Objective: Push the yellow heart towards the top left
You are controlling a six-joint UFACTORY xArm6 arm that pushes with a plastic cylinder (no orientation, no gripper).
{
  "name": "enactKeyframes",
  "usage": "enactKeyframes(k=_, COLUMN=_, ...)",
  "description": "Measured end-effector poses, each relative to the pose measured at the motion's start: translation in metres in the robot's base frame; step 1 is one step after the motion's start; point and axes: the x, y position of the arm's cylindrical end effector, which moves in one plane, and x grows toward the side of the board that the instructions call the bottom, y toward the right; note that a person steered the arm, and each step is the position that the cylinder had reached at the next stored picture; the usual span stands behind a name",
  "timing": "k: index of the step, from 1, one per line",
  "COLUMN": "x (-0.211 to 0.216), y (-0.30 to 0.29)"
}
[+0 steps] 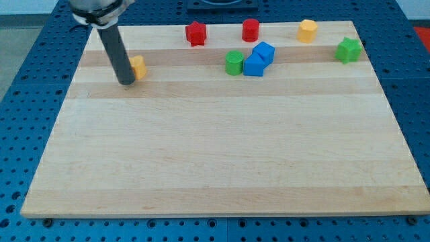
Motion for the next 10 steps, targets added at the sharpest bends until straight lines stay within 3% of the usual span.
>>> enactKeyframes(k=6, x=-0.088, y=0.006)
enactKeyframes(k=9, x=-0.106, y=0.005)
enactKeyframes(k=10, x=-0.089, y=0.004)
